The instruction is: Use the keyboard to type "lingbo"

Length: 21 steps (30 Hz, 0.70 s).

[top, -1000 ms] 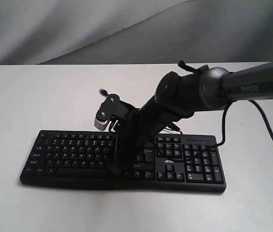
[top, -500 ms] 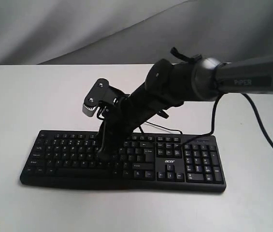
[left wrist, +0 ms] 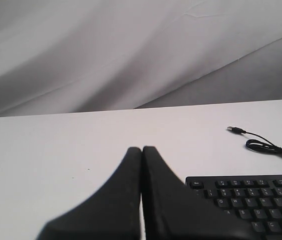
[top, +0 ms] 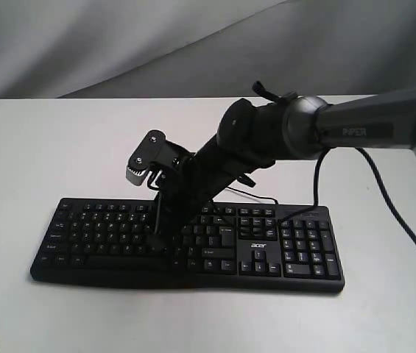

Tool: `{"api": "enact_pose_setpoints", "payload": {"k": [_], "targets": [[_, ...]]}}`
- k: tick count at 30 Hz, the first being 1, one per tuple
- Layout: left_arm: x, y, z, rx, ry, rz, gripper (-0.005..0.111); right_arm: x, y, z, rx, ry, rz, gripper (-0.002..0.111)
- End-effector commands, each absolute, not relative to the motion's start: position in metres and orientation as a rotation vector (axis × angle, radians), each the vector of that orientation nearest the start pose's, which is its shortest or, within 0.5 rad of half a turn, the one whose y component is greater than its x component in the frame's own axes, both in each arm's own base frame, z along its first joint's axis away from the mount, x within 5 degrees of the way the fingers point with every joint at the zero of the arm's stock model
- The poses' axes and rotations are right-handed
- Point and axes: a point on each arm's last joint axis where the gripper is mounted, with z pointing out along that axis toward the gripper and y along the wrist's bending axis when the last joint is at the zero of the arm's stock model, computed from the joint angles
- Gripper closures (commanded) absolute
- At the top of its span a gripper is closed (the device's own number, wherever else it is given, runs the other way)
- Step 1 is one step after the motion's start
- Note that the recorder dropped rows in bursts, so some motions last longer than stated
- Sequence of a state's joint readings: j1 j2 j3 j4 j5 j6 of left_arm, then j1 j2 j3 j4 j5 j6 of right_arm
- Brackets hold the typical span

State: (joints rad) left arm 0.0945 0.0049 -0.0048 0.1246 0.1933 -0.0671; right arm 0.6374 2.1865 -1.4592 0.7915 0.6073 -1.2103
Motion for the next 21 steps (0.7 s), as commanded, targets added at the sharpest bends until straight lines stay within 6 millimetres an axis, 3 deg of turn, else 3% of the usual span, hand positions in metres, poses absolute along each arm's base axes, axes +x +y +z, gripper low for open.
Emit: {"api": "enact_pose_setpoints", "payload": {"k": [1,9,17,21], "targets": [[0.056,0.007,0.197,-0.047,1.667,0.127,0.106,0.337,0.295,0.124,-1.565,2.138,0.581,0.108],[0.056,0.007,0.197,-0.047,1.667,0.127,0.106,0.338,0.295,0.124,-1.561,2.136,0.576,0.108],[0.056,0.007,0.197,-0.047,1.667,0.127,0.106,0.339,0.295,0.108,-1.567,2.169,0.572,0.108],[0.056,0.007,0.197,-0.047,1.667,0.127,0.106,0.338,0.295,0.128,-1.556,2.126,0.568,0.108]]}}
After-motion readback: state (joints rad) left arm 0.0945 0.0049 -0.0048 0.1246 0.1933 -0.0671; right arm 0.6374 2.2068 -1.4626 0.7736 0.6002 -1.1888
